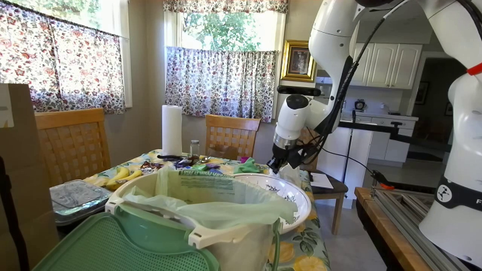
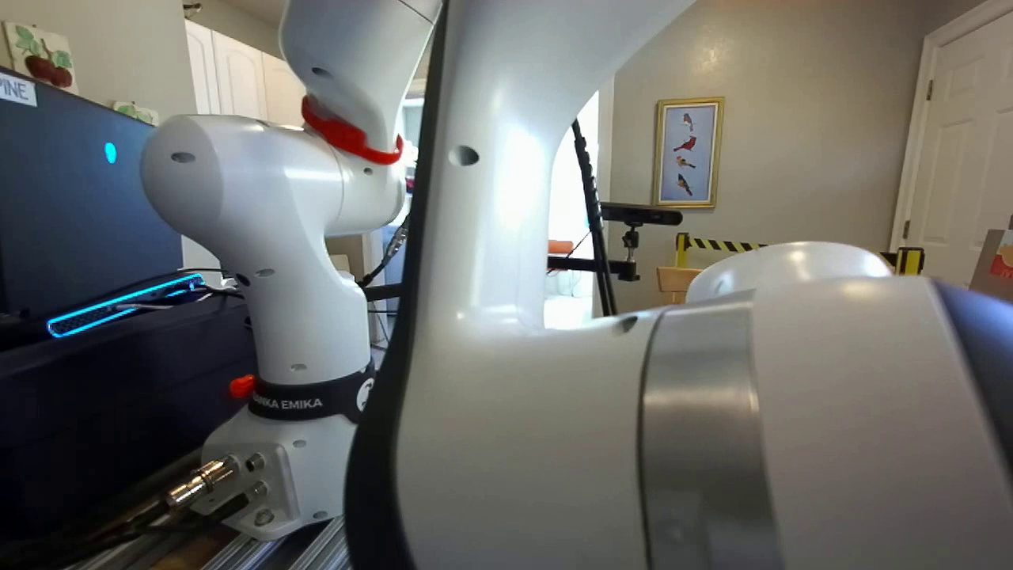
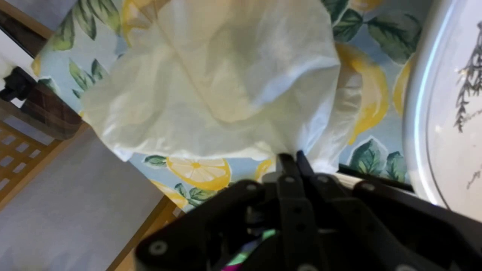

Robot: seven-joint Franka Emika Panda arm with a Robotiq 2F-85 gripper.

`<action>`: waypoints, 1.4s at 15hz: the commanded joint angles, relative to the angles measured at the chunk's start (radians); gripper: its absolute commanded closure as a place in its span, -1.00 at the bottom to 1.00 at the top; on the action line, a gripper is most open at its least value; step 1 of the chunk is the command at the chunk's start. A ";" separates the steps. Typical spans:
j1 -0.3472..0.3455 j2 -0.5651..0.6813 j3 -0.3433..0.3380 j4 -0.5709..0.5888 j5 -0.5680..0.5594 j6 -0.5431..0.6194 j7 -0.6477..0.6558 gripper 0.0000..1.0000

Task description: Use the white napkin to wipe the white bowl then throw it in the bin.

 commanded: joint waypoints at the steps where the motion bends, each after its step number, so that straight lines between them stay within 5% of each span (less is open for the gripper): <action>1: 0.048 -0.074 -0.022 -0.063 0.012 -0.017 -0.086 0.99; 10: 0.183 -0.216 -0.047 -0.137 0.034 -0.118 -0.238 0.99; 21: 0.212 -0.257 -0.003 -0.158 0.126 0.131 -0.396 0.99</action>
